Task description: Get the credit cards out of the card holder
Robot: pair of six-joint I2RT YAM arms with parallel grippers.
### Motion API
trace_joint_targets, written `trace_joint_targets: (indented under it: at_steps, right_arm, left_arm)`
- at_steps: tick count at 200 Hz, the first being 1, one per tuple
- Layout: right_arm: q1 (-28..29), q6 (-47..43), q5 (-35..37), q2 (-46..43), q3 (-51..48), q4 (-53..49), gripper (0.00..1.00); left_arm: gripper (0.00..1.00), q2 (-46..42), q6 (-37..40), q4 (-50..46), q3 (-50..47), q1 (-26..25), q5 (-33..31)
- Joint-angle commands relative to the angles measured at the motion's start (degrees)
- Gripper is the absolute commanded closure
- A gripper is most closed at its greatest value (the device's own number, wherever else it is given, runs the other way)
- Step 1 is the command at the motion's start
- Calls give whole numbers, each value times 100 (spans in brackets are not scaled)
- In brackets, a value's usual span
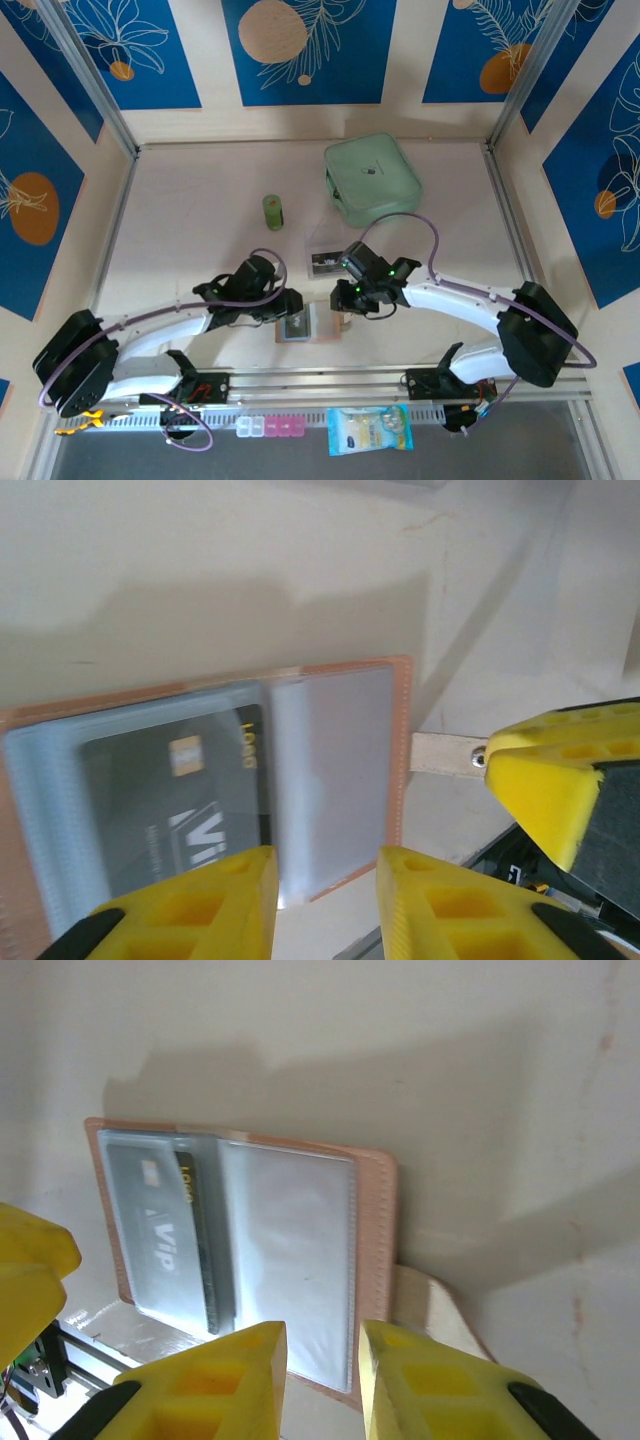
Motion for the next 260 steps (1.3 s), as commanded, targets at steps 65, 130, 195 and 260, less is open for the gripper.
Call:
trace_joint_targets:
  at_steps: [65, 130, 195, 260]
  right_arm:
    - [575, 104, -433, 1248, 724, 558, 73]
    - [657, 202, -700, 1729, 879, 954, 73]
    - [658, 213, -822, 1871, 866, 1116, 74]
    - [661, 232, -872, 2017, 857, 1143, 75]
  left_arm:
    - [85, -310, 79, -79, -607, 332, 163]
    - [91, 177, 241, -37, -560, 346, 244]
    - [91, 441, 358, -169, -557, 347, 188]
    - [92, 436, 362, -228, -559, 346, 133]
